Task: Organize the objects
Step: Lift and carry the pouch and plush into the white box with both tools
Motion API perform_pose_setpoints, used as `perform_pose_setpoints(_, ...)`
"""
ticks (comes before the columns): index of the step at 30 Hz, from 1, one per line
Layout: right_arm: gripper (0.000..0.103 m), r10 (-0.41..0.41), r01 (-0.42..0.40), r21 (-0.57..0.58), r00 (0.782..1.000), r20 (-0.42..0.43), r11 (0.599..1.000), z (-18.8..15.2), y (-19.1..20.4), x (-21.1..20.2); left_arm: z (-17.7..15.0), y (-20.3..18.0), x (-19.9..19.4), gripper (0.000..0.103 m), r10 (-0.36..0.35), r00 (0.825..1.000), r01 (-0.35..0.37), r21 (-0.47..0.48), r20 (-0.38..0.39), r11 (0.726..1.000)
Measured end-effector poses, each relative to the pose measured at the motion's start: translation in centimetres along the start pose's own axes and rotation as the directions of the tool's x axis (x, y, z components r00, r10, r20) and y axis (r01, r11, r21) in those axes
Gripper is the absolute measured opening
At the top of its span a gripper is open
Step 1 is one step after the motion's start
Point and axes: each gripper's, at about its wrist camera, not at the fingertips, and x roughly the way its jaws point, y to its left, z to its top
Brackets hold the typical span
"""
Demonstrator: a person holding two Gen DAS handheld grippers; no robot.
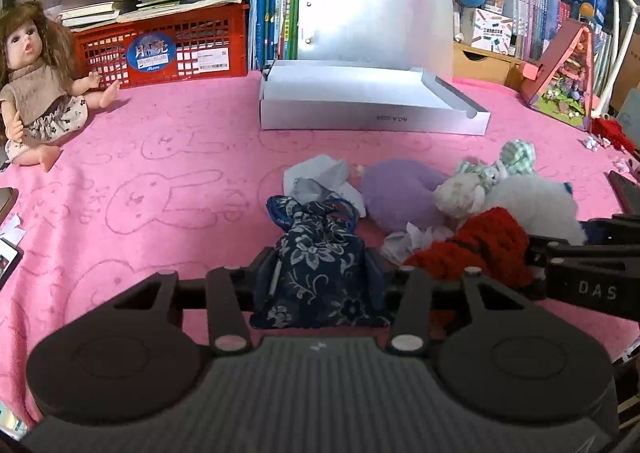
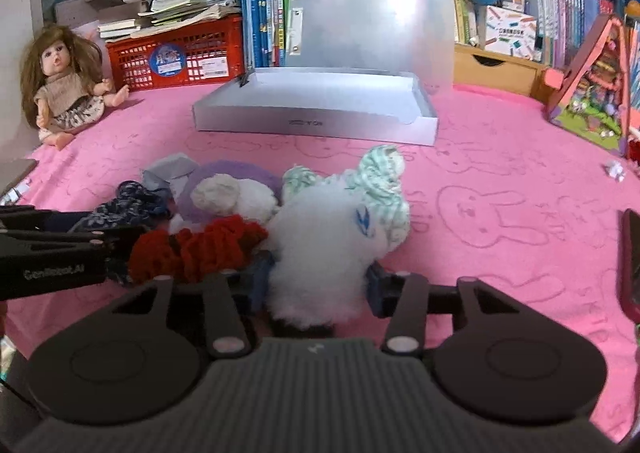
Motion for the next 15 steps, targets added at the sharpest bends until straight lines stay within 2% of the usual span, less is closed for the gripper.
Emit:
perform_pose_setpoints(4,0.042,-0.020,0.020,-0.020,1.000,0.018,1.000,0.6,0.2,-0.7,0.7,0.2,-0.7,0.048,-0.028,1.000,0.029,-0.014,0.007,1.000)
perform_pose_setpoints(15,0.040,0.015,-0.020,0.093,0.998,0.056,0.995,3.4,-2.7,-2.7,4.3,1.3,-2.7,0.048,-0.095,0.993,0.099,-0.066,0.068,0.993)
